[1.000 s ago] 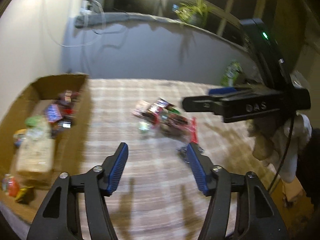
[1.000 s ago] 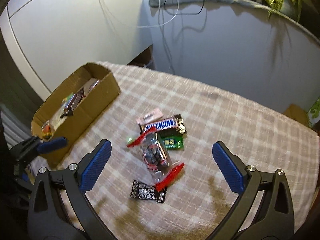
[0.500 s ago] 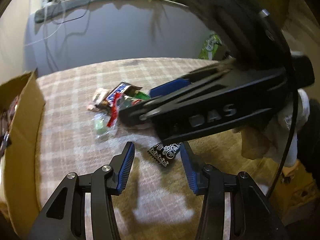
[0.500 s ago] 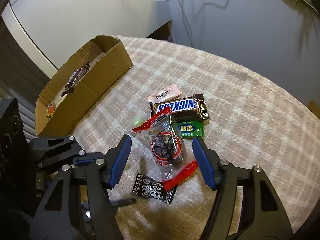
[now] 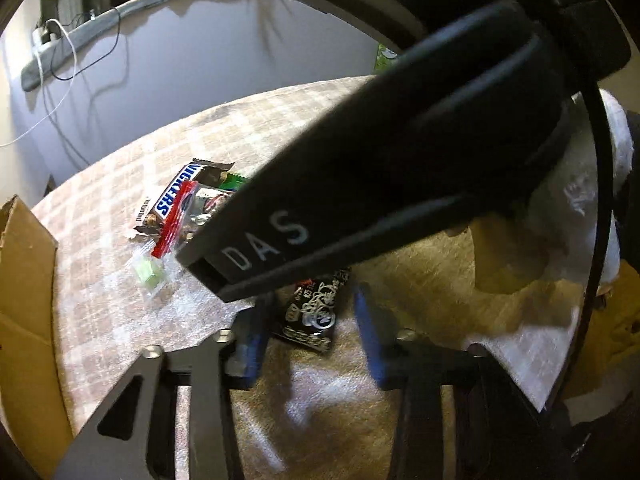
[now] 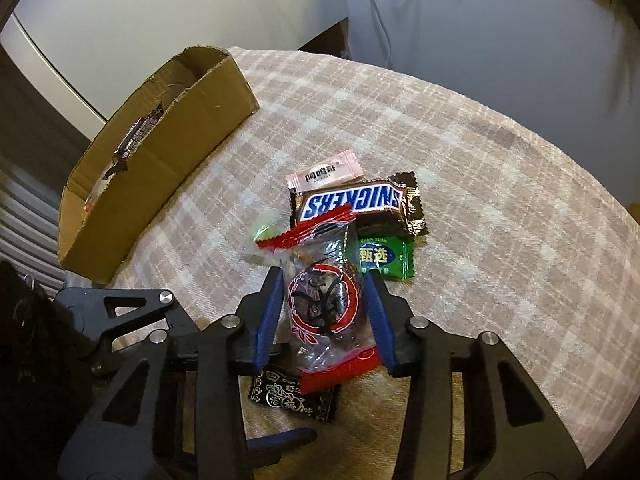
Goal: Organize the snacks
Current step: 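Grasp the black packet with the left tool while the right tool grasps the red-wrapped candy bag, then carry the black packet into the box with the left tool while the right tool drops the red candy bag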
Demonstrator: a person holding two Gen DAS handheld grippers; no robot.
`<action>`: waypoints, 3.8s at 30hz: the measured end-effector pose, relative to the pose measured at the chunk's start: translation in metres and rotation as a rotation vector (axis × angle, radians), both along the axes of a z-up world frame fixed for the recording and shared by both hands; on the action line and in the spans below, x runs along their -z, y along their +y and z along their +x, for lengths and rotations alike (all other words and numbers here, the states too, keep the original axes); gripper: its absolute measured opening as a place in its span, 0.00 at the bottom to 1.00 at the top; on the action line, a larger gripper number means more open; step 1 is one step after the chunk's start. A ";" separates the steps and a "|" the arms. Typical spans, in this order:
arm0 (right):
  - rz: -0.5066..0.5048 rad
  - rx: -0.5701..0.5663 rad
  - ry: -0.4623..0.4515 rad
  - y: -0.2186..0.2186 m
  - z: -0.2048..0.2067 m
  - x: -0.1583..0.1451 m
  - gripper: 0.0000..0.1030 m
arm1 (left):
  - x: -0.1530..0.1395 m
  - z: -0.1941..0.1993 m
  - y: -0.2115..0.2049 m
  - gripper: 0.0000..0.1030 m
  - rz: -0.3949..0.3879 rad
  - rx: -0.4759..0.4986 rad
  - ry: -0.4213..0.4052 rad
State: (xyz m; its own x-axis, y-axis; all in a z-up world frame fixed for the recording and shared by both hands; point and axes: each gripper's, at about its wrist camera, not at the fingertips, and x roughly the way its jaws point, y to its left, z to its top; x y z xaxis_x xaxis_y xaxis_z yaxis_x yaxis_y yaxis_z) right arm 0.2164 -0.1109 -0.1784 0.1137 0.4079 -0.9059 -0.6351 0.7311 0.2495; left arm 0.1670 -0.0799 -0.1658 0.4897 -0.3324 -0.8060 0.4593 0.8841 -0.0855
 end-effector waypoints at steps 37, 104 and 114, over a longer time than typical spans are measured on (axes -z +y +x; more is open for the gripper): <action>0.104 0.096 -0.144 -0.014 -0.048 -0.061 0.34 | -0.047 -0.065 0.082 0.21 -0.171 -0.261 -0.092; 0.109 -0.187 -0.244 0.204 -0.038 -0.074 0.35 | -0.074 -0.084 0.260 0.22 -0.107 -0.684 -0.278; 0.103 -0.166 -0.265 0.204 -0.032 -0.075 0.63 | -0.074 -0.085 0.263 0.44 -0.098 -0.706 -0.284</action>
